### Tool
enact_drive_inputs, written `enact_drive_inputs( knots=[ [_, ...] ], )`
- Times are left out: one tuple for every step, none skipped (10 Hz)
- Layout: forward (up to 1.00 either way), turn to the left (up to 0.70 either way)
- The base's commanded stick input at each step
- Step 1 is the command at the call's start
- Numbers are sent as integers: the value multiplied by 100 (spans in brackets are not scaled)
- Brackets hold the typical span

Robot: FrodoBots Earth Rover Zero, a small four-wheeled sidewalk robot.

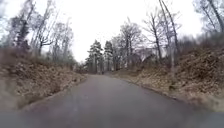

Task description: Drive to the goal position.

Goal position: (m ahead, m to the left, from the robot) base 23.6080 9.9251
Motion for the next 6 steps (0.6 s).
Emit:
enact_drive_inputs(
  knots=[
    [100, 1],
    [100, 1],
    [100, 1],
    [100, 15],
    [100, 31],
    [100, 41]
  ],
)
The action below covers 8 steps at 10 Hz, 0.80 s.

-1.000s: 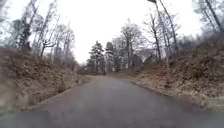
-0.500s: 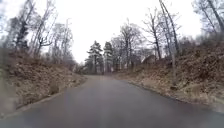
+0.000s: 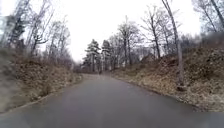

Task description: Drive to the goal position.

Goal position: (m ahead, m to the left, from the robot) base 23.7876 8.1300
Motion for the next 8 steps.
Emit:
enact_drive_inputs(
  knots=[
    [100, 41],
    [100, 31],
    [100, 8],
    [100, 3],
    [100, 1],
    [100, 1],
    [100, 1],
    [100, 1]
  ],
)
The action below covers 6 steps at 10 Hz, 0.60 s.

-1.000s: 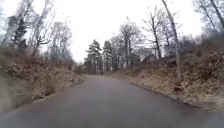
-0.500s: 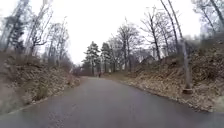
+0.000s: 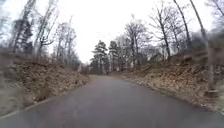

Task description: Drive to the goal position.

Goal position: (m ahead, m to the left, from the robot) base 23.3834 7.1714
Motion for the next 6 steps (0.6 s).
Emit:
enact_drive_inputs(
  knots=[
    [100, 1],
    [100, 1],
    [100, 1],
    [100, 1],
    [100, 1],
    [100, 1]
  ],
)
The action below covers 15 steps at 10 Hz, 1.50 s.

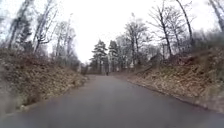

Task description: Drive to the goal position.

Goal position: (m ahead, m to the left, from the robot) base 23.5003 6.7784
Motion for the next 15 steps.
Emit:
enact_drive_inputs(
  knots=[
    [100, 1],
    [100, 1],
    [100, 1],
    [100, 17],
    [100, 41],
    [100, 41],
    [100, 41],
    [100, 41],
    [100, 41],
    [100, 29],
    [100, 16],
    [100, 3],
    [100, 1],
    [100, 1],
    [100, 1]
  ],
)
